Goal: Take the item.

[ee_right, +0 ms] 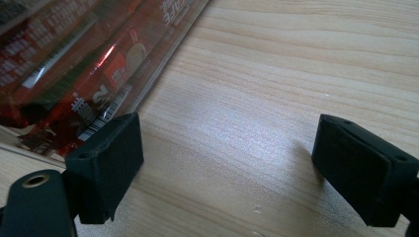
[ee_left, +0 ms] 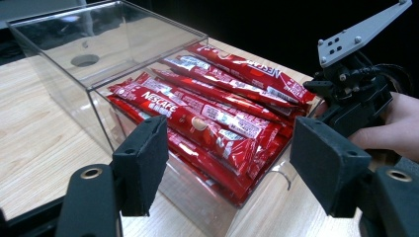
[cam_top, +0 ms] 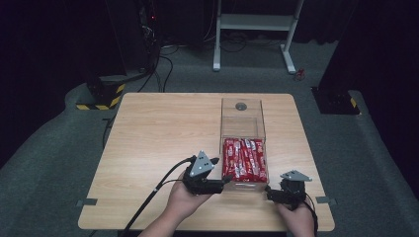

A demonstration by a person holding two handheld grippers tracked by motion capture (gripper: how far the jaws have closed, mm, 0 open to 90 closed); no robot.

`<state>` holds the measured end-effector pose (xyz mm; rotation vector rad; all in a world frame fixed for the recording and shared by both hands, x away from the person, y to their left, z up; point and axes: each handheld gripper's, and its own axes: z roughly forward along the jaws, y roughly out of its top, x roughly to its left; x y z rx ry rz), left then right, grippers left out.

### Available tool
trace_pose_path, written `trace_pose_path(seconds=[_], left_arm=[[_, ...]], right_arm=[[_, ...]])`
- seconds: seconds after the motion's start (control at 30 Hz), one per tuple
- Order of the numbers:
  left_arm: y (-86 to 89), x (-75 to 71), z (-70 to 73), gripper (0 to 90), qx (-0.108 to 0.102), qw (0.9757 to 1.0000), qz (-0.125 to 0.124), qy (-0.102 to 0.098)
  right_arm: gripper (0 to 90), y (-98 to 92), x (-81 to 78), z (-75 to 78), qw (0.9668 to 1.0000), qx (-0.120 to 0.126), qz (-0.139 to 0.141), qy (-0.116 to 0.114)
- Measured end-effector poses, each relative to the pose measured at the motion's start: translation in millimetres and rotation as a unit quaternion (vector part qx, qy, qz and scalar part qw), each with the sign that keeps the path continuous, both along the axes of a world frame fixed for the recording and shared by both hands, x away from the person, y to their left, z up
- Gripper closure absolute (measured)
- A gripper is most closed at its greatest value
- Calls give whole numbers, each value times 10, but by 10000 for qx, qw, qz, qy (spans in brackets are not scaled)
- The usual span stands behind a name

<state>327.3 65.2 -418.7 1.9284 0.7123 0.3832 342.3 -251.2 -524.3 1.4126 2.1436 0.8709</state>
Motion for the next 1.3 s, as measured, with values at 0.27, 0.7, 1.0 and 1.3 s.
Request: trace_pose_path(seconds=[0.27,0.7,1.0,1.3], left_arm=[[-111,53,-21,313,19,10000,-45,40],[-190,180,-120,401,111,9998,104,102],[-230,220,-204,610,209,9996,106,184],[-266,191,-251,721,270,9994,181,112]], right_arm=[[121,2,-1,0,10000,6,9,5],[121,2,-1,1,10000,0,23,8],[121,2,-1,1,10000,-5,37,2],[121,3,-1,1,10000,-5,52,1]])
